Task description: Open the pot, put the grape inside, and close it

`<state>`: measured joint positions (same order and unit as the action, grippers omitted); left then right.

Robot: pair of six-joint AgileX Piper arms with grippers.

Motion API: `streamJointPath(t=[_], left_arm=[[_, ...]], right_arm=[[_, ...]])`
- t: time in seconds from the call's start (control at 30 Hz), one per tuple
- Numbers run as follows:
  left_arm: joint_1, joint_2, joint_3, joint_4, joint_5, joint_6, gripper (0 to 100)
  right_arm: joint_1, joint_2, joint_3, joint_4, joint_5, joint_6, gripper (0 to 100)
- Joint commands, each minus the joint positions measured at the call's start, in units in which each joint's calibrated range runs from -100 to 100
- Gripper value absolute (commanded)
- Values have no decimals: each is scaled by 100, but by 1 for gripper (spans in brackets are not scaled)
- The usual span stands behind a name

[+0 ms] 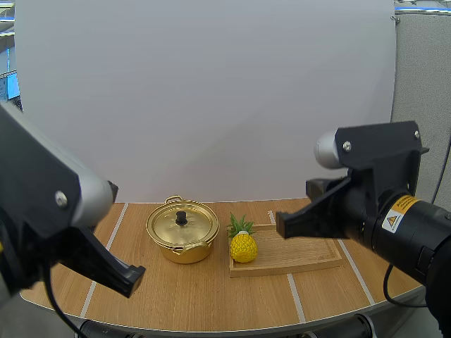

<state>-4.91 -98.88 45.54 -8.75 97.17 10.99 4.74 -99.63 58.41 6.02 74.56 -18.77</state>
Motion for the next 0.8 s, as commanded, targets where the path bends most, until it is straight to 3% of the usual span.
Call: streamJointPath(t=[0.0,0.23,0.4,0.77], left_arm=[[9,-112,773,-37,-1582,-575,0],[157,-112,1550,8,-4033,-1252,0],[240,-112,2549,-5,-6449,-1472,0],[240,-112,4655,76,-8732,-1331,0]], right_arm=[[-25,-37,129,9,-1424,54,0],[-25,-37,995,-76,-3494,54,0],[-34,-37,1935,-76,-4903,-160,0],[-34,-37,3961,-176,-7785,-171,0]])
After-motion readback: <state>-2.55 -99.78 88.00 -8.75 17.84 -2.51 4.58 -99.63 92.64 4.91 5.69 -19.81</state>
